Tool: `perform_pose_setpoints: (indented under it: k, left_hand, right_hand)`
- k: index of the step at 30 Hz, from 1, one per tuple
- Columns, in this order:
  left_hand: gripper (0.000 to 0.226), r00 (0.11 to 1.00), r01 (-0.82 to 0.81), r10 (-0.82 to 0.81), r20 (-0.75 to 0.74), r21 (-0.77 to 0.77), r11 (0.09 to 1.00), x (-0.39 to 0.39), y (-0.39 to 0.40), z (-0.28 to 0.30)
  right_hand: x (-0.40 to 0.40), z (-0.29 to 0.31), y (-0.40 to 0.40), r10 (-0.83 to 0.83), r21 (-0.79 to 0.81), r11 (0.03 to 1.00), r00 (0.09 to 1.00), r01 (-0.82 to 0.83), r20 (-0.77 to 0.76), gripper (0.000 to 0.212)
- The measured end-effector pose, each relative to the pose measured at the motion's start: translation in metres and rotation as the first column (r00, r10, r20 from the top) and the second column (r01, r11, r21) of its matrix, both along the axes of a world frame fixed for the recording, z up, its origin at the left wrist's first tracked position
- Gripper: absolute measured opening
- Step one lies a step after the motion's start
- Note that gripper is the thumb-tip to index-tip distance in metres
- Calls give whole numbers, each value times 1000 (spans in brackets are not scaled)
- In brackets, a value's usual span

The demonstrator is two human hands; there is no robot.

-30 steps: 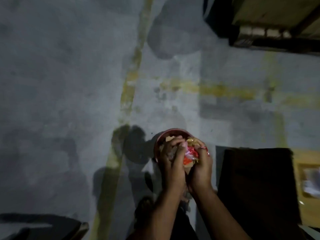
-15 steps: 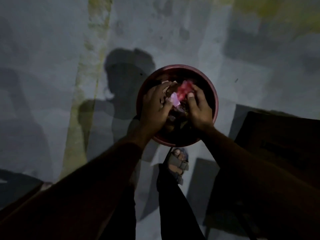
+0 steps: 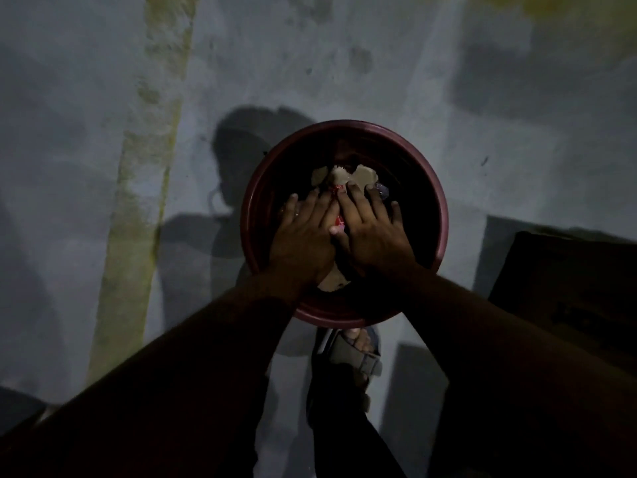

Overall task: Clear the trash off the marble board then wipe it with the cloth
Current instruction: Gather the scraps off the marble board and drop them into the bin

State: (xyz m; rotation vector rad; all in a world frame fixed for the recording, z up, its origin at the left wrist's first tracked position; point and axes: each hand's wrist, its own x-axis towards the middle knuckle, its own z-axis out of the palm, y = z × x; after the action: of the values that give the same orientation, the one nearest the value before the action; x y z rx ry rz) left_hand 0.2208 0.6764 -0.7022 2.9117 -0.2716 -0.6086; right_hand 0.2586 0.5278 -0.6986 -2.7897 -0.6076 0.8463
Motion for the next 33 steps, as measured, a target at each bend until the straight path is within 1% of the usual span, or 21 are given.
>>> perform_pose_setpoints:
  k: [2, 4, 6, 9, 11, 14, 17, 20, 24, 26, 28, 31, 33]
  left_hand:
    - [65, 999, 35, -34, -12, 15, 999, 7, 0, -11]
    - [63, 997, 70, -70, -24, 31, 997, 14, 3, -17]
    - [60, 997, 73, -73, 26, 22, 997, 14, 5, -14]
    - [59, 993, -15, 15, 120, 3, 1000, 8, 7, 5]
    - [61, 985, -79, 81, 155, -18, 997, 1, 5, 26]
    - [66, 982, -96, 98, 158, -19, 995, -9, 7, 59]
    - [66, 981, -99, 104, 166, -37, 994, -18, 13, 98]
    - [67, 981, -127, 138, 139, -85, 988, -21, 16, 151]
    - [73, 985, -145, 156, 73, -132, 981, -26, 17, 243]
    - [72, 986, -126, 142, 91, -158, 979, -31, 18, 298]
    - [73, 991, -97, 113, 71, -198, 975, -37, 17, 359]
    - [72, 998, -67, 70, 3, -227, 972, -48, 12, 446]
    - [71, 1000, -11, 13, 8, -262, 965, -62, 4, 506]
  right_hand:
    - [4, -13, -5, 18, 4, 1000, 1000, -18, 0, 79]
    - [9, -17, -6, 15, 18, 1000, 1000, -15, -14, 74]
    - [11, -9, -3, -18, 30, 999, 999, 19, -37, 69]
    - [8, 19, 2, -140, 84, 986, 990, 141, -21, 63]
    - [3, 43, 4, -214, 167, 962, 976, 217, -39, 63]
    - [-4, 78, 8, -253, 269, 928, 966, 259, -54, 68]
    - [-10, 118, 10, -269, 279, 922, 963, 267, -34, 70]
    - [-16, 165, 9, -283, 274, 920, 959, 278, -24, 65]
    - [-30, 254, 11, -320, 217, 923, 947, 317, -25, 65]
    - [-40, 308, 11, -348, 211, 915, 937, 344, -20, 69]
    - [-58, 366, 8, -393, 218, 897, 919, 386, -9, 72]
    - [-89, 444, 0, -462, 202, 872, 886, 447, 33, 61]
    - [-119, 500, -8, -530, 201, 838, 845, 508, 73, 55]
